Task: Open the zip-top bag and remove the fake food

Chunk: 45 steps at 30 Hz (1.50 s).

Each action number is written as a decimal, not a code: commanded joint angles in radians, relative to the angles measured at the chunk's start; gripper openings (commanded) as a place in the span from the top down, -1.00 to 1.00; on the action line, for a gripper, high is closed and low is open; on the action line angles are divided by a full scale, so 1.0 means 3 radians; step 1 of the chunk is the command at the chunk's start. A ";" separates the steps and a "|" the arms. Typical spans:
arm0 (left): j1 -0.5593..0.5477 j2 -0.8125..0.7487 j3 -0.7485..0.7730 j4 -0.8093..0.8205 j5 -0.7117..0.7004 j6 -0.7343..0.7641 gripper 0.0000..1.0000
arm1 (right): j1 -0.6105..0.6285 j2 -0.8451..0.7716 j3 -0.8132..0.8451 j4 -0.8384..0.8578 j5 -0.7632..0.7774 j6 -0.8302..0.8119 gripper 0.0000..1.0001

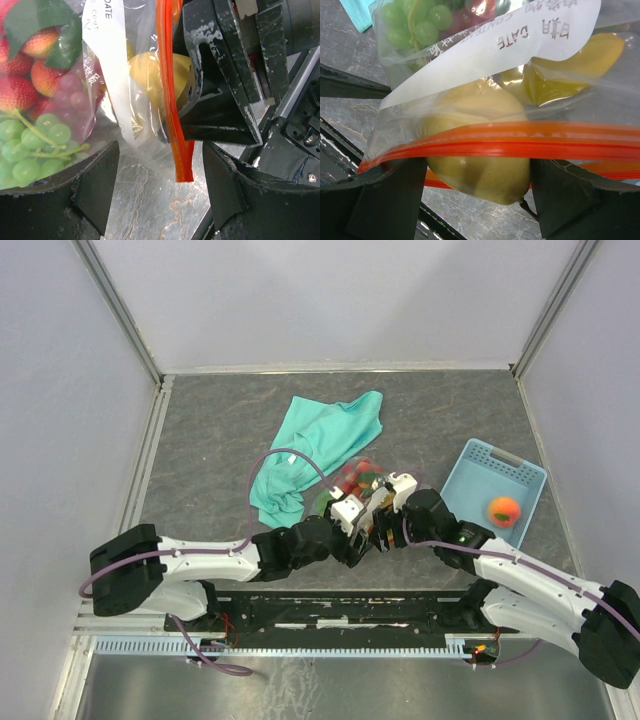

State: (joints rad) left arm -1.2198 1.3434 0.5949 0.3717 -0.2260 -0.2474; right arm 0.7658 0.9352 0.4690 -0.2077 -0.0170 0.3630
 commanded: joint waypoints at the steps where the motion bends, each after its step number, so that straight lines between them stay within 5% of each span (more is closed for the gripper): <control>1: -0.0014 0.0135 0.0206 0.0287 -0.0008 -0.0204 -0.45 | 0.0022 -0.0148 0.0030 0.0033 0.0064 0.0043 0.05; 4: -0.0012 0.0197 0.0251 0.0198 -0.0101 -0.0208 -0.20 | 0.0022 -0.0236 0.0020 -0.0039 0.0117 0.0038 0.06; 10: 0.0041 0.0163 0.0238 0.0064 -0.0244 -0.0201 0.64 | 0.0019 -0.0463 0.0023 -0.0268 0.0274 0.0017 0.09; 14: 0.0115 0.0128 0.0243 -0.0058 -0.0280 -0.0215 0.91 | 0.0019 -0.0612 0.0025 -0.0426 0.0258 0.0041 0.15; 22: 0.0241 0.0210 0.0340 -0.0181 -0.0097 -0.0275 0.94 | 0.0019 -0.0816 0.0060 -0.0451 0.0165 0.0110 0.18; 28: 0.0245 0.0213 0.0503 -0.0503 -0.0220 -0.0367 0.94 | 0.0019 -0.0457 0.0243 -0.0683 0.0669 0.0100 0.21; 37: 0.0536 0.0081 0.0385 -0.0557 -0.0108 -0.0484 0.94 | 0.0019 -0.1757 0.0047 -0.0769 0.0563 0.0233 0.22; 45: 0.0542 0.0073 0.0366 -0.0422 0.0061 -0.0500 0.94 | 0.0016 -0.1955 0.0285 -0.1698 0.2815 0.1189 0.25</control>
State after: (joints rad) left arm -1.0573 1.3998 0.7067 0.1825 -0.2310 -0.3538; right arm 0.7704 0.3321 0.5091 -0.5770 0.4438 0.5415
